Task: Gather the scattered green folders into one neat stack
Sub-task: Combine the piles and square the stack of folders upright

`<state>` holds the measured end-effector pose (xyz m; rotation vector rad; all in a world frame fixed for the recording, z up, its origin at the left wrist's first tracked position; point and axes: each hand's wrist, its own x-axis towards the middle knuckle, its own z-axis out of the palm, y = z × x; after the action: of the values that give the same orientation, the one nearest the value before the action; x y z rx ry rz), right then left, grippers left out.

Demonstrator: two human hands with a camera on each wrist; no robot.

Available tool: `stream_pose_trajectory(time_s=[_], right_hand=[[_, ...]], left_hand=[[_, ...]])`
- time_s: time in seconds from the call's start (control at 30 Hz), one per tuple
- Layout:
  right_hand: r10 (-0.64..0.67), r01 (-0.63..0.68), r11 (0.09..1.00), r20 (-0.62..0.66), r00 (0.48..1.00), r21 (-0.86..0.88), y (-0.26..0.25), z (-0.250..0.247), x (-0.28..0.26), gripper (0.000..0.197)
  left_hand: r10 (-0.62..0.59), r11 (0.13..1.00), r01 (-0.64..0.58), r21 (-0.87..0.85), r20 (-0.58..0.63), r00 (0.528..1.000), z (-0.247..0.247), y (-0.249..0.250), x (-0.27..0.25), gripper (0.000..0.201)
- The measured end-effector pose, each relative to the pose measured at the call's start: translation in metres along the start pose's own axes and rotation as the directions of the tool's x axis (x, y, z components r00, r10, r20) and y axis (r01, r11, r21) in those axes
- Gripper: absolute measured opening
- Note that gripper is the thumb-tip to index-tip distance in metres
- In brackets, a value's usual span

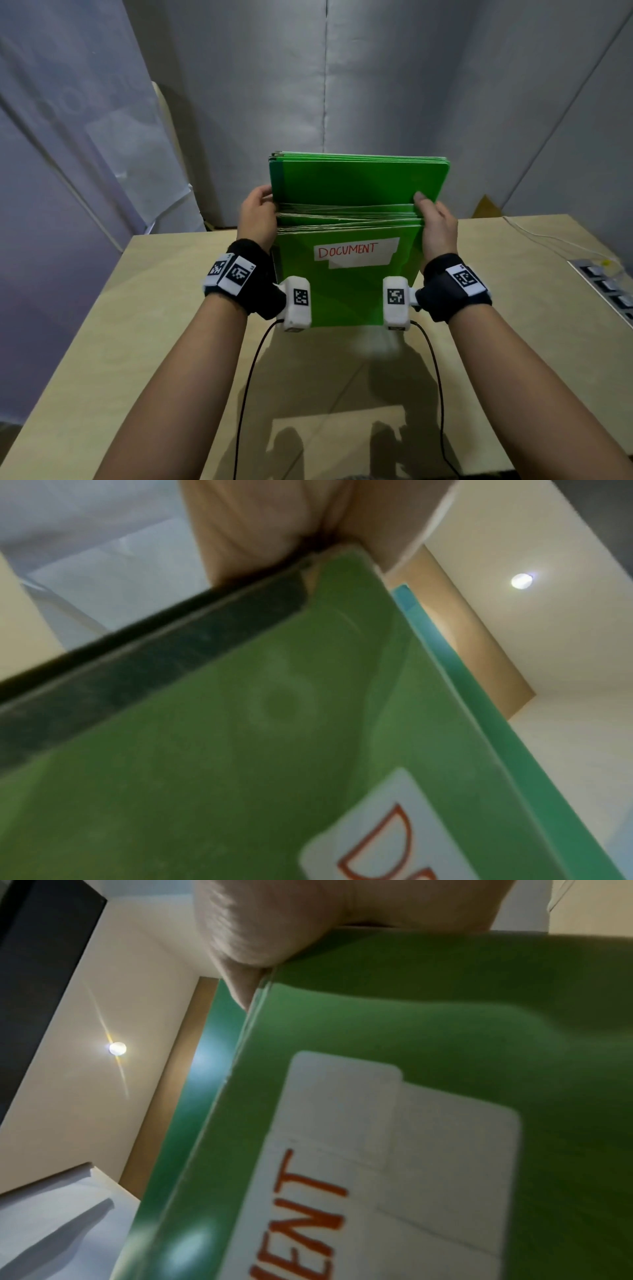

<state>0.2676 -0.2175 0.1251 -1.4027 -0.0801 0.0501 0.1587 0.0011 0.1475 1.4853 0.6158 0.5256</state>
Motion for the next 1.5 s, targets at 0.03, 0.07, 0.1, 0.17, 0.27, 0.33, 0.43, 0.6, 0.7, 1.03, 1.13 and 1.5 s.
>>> stream_pose_trajectory(time_s=[0.03,0.07,0.1,0.17,0.27,0.33,0.43,0.6,0.7,1.03,1.13,1.5], right_hand=[[-0.025,0.025,1.0,-0.003,1.0,-0.014,0.001,0.0,0.0,0.014],[-0.046,0.045,0.998,-0.016,0.999,-0.032,0.003,0.0,0.0,0.012],[-0.059,0.058,0.997,-0.026,0.998,-0.042,0.007,-0.001,0.002,0.013],[-0.08,0.078,0.996,-0.026,0.996,-0.048,0.015,-0.005,0.008,0.015],[-0.068,0.07,0.996,0.03,0.997,-0.053,0.019,-0.009,0.011,0.017],[-0.031,0.034,0.998,0.067,0.997,-0.048,0.02,-0.011,0.011,0.037],[0.02,-0.017,0.999,0.083,0.996,-0.038,0.014,-0.011,0.004,0.1],[-0.048,0.052,0.997,0.069,0.996,-0.049,0.007,-0.006,-0.009,0.096],[-0.035,0.039,0.998,0.083,0.996,-0.053,0.026,-0.013,0.007,0.097],[-0.041,0.053,0.985,0.08,0.996,-0.161,-0.004,-0.001,0.008,0.033],[-0.075,0.089,0.984,0.094,0.993,-0.152,-0.005,-0.003,0.003,0.036],[-0.079,0.066,0.974,-0.05,0.996,-0.216,0.017,0.003,0.005,0.017]], left_hand=[[0.007,1.0,-0.006,-0.026,0.025,1.0,-0.001,0.0,-0.001,0.043],[0.009,0.999,-0.007,-0.048,0.044,0.999,-0.002,0.0,-0.003,0.043],[0.013,0.998,-0.009,-0.067,0.061,0.998,-0.003,0.0,-0.005,0.042],[0.022,0.993,-0.01,-0.117,0.102,0.994,-0.004,0.0,-0.008,0.034],[0.073,0.989,-0.052,-0.135,0.153,0.986,-0.002,0.007,-0.011,0.037],[0.113,0.99,-0.096,-0.103,0.174,0.978,0.001,0.011,-0.008,0.053],[0.142,0.989,-0.133,-0.06,0.172,0.975,0.006,0.01,-0.009,0.06],[0.148,0.988,-0.14,-0.059,0.152,0.977,0.003,-0.001,-0.01,0.049],[0.089,0.988,-0.068,-0.141,0.146,0.985,-0.002,-0.004,-0.009,0.048],[-0.12,0.963,0.146,-0.226,0.122,0.985,-0.003,-0.006,0.002,0.04],[-0.14,0.967,0.139,-0.214,0.01,0.99,0.005,-0.004,0.005,0.037],[-0.031,0.931,0.092,-0.353,0.175,0.984,-0.002,-0.03,-0.007,0.061]])
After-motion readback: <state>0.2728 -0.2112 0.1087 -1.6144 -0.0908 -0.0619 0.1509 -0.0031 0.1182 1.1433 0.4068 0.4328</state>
